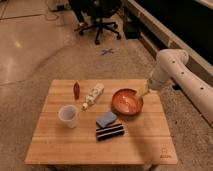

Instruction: Pick up the ceramic cup

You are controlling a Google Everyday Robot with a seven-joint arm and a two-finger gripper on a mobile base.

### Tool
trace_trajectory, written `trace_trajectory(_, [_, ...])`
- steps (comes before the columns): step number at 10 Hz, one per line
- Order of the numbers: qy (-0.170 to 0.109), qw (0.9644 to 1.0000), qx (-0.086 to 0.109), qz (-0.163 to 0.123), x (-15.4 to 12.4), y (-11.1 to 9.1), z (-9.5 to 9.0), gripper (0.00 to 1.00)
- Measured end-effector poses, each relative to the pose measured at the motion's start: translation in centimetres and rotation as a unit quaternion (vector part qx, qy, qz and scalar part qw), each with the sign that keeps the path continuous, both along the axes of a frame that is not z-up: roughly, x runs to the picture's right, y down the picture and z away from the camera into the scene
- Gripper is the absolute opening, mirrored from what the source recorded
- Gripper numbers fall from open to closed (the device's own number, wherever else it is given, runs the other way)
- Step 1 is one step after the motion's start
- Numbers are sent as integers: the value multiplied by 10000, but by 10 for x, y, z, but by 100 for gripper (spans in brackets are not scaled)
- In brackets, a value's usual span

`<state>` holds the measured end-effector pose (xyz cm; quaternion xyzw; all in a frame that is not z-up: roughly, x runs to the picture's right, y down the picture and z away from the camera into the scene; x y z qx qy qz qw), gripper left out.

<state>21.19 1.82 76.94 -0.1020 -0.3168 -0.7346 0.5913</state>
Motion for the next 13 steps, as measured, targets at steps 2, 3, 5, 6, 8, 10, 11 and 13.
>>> trace_trajectory(2, [-320, 9992, 202, -113, -41, -19, -21, 80])
trace_trajectory(3, [-456, 9982, 289, -253, -66, -24, -29, 80])
trace_trajectory(5, [-632, 9954, 425, -577, -112, -25, -37, 80])
trace_trajectory(6, [-741, 9927, 508, -804, -143, -22, -41, 80])
trace_trajectory(8, [-908, 9875, 623, -1128, -188, -15, -49, 80])
trace_trajectory(10, [-1115, 9796, 742, -1500, -239, -2, -58, 80])
trace_trajectory(11, [-1182, 9756, 810, -1662, -258, 5, -62, 80])
trace_trajectory(13, [-1418, 9657, 889, -1984, -298, 20, -69, 80])
